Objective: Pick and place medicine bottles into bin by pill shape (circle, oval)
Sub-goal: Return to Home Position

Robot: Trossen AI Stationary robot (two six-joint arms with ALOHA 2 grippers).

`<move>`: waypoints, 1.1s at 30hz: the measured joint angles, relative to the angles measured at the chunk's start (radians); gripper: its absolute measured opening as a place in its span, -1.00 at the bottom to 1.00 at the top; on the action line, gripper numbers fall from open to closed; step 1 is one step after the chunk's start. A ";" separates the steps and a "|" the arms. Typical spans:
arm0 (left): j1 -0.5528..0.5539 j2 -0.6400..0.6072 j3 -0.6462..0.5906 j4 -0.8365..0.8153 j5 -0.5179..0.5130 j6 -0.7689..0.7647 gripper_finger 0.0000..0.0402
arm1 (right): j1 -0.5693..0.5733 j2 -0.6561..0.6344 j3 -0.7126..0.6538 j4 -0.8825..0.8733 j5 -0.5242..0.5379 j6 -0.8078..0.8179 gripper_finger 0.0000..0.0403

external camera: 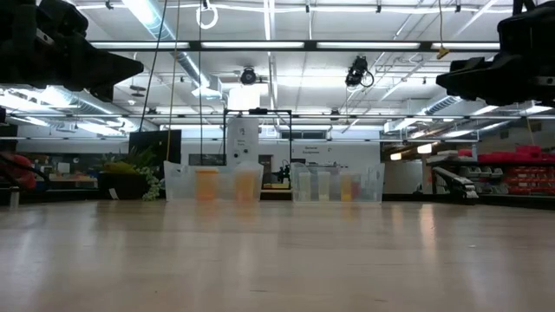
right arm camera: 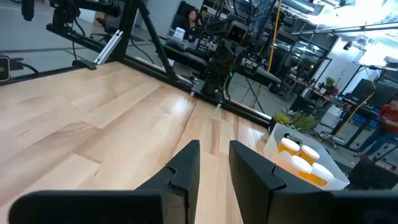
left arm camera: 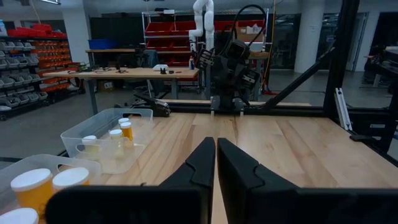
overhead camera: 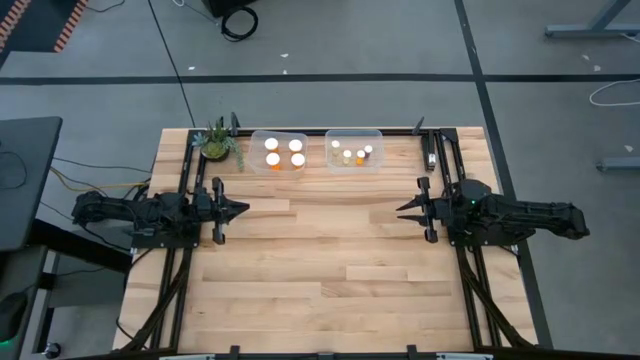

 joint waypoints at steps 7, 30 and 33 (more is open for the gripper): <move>0.000 0.000 0.000 0.000 0.000 0.000 -0.82 | 0.000 0.000 0.000 0.000 -0.001 0.001 -0.54; 0.000 0.000 0.000 0.000 0.000 0.000 -0.85 | 0.000 0.000 0.000 -0.001 -0.002 0.002 -0.54; 0.000 0.000 0.000 0.000 0.000 0.000 -0.87 | 0.000 0.000 0.000 -0.001 -0.002 0.002 -0.54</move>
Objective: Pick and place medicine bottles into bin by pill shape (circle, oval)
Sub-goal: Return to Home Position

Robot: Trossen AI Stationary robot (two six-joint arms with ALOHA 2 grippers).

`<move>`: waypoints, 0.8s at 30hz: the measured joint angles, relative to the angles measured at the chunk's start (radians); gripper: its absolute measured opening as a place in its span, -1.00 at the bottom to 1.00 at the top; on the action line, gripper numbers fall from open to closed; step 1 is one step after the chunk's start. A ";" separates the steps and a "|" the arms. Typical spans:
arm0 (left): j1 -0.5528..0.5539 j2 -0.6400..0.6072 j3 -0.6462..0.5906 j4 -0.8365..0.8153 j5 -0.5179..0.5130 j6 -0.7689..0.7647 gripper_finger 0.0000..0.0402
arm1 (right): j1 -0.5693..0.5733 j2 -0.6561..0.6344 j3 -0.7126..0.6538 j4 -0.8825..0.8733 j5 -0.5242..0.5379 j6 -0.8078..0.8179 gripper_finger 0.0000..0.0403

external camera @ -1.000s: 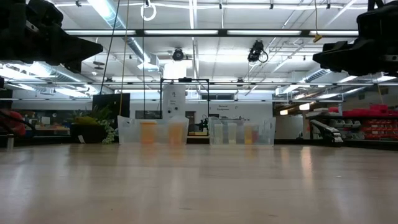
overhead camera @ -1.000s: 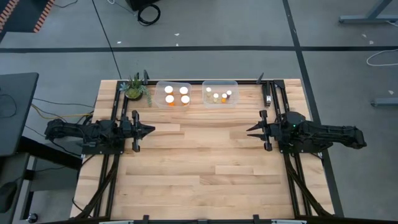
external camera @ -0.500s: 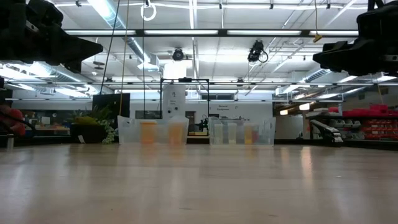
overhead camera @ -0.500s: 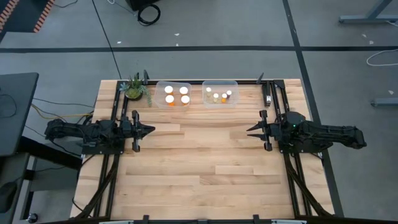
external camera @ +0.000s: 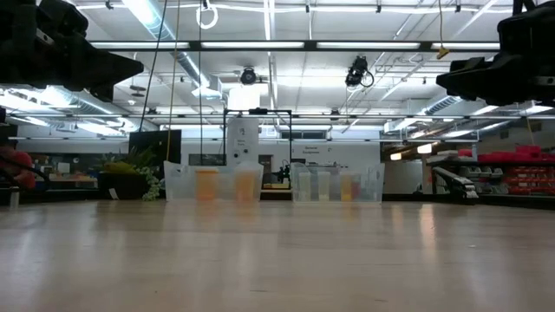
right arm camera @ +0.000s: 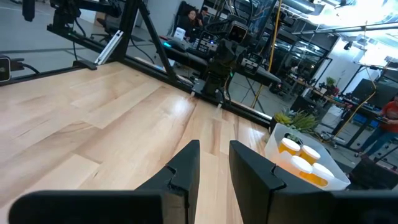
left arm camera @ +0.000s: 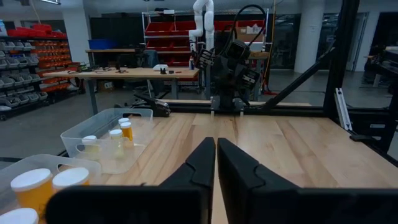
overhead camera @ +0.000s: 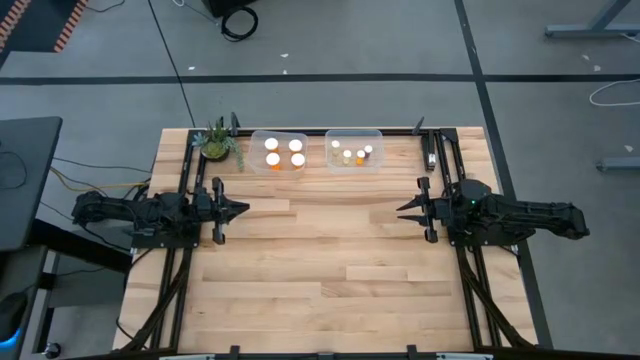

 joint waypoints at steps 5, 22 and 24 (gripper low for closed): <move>0.000 0.000 0.000 0.000 0.000 0.000 -0.87 | 0.000 0.000 0.000 0.000 0.000 0.000 -0.54; 0.000 0.000 0.000 0.000 0.000 0.000 -0.88 | 0.000 0.000 0.000 0.000 0.000 0.000 -0.54; 0.000 0.000 0.000 0.000 0.000 0.000 -0.87 | 0.000 0.000 0.000 0.000 0.000 0.000 -0.54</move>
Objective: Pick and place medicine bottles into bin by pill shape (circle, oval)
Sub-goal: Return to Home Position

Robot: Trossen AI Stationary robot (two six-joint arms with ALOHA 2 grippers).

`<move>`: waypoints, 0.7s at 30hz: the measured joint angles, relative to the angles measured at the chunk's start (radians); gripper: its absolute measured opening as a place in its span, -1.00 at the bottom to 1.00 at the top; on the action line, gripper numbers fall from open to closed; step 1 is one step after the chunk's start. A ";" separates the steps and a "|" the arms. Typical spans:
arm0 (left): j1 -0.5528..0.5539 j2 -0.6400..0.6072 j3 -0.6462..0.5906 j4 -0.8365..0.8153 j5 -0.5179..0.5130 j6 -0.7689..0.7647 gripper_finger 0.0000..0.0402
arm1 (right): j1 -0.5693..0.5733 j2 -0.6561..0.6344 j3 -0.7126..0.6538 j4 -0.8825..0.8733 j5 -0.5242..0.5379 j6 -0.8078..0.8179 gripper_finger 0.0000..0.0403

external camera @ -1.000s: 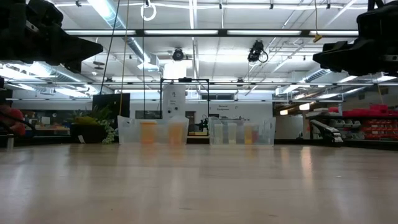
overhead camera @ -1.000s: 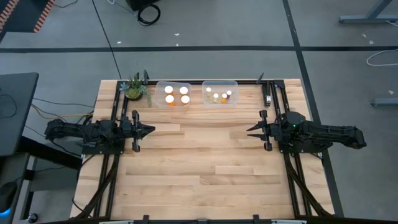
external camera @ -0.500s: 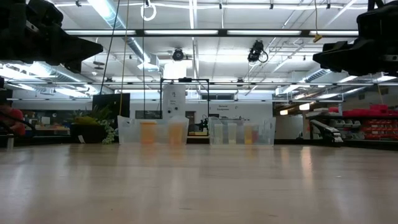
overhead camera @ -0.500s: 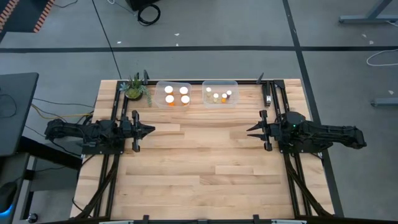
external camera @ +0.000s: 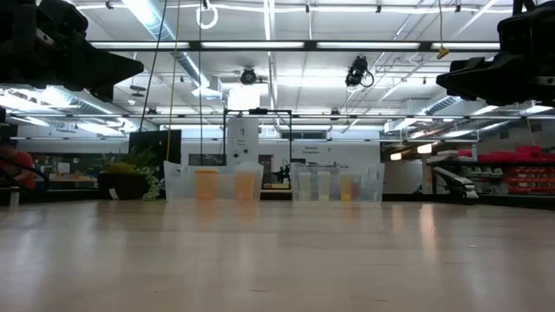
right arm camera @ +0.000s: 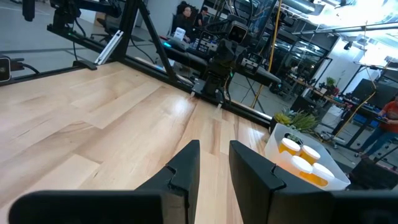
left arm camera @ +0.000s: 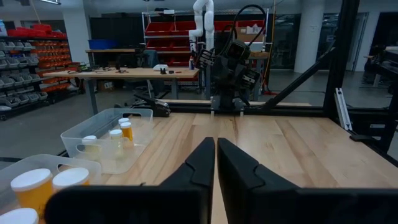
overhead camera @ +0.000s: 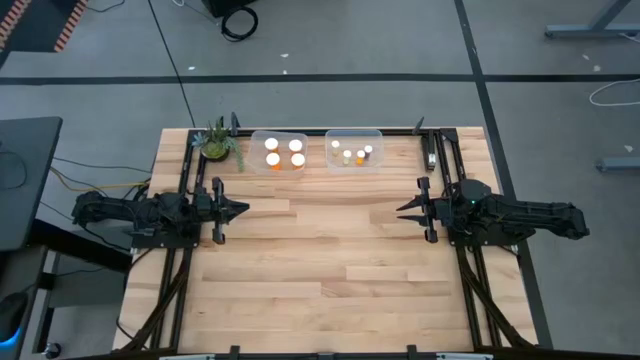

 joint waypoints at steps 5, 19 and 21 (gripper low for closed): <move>0.000 0.000 0.000 0.000 0.000 0.000 -0.82 | 0.000 0.000 0.000 0.000 0.000 0.000 -0.54; 0.000 0.000 0.000 0.000 0.000 0.000 -0.87 | 0.000 0.000 0.000 0.000 0.000 0.000 -0.54; 0.000 0.000 0.000 0.000 0.000 0.000 -0.85 | 0.000 0.000 0.000 0.000 0.000 0.000 -0.54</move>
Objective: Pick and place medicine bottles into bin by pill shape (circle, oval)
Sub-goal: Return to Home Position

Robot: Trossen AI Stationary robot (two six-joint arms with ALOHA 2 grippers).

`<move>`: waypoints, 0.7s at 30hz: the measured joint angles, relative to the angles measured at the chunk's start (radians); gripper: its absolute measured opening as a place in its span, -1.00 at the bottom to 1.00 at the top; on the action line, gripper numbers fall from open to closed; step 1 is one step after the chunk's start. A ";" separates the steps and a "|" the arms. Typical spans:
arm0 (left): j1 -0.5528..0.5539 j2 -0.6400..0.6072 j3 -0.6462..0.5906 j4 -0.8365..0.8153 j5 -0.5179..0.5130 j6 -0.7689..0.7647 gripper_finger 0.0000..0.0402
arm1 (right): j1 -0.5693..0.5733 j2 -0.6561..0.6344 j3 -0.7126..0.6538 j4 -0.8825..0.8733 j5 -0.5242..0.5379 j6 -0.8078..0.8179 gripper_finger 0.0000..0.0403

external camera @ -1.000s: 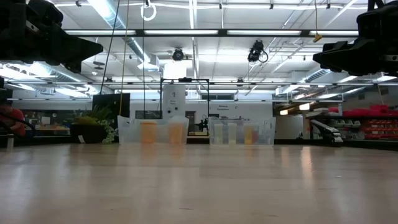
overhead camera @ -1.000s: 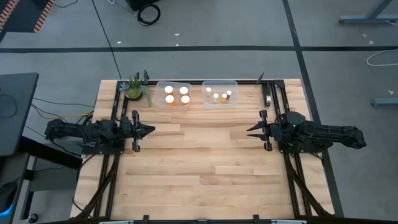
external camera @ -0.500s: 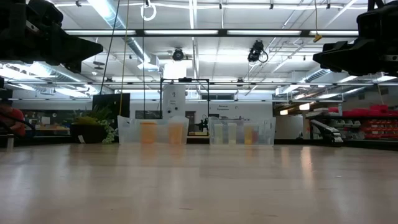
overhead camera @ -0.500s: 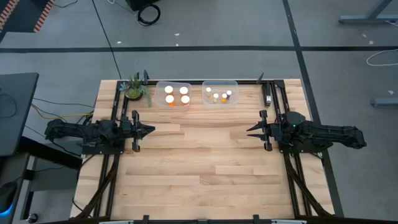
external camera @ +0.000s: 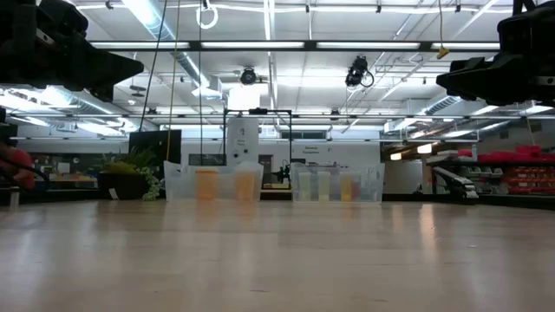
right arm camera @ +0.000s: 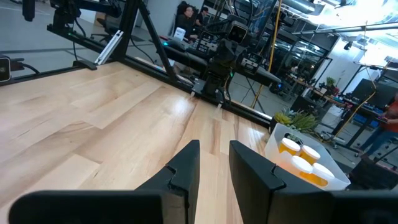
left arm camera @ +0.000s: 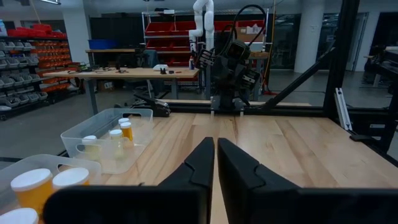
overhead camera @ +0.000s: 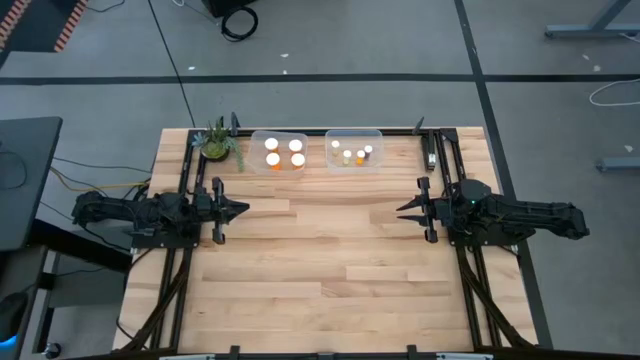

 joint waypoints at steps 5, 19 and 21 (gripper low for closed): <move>0.000 0.000 0.000 0.000 0.000 0.000 -0.82 | 0.000 0.000 0.000 0.000 0.000 0.000 -0.54; 0.000 0.000 0.000 0.000 0.000 0.000 -0.87 | 0.000 0.000 0.000 0.000 0.000 0.000 -0.54; 0.000 0.000 0.000 0.000 0.000 0.000 -0.85 | 0.000 0.000 0.000 0.000 0.000 0.000 -0.54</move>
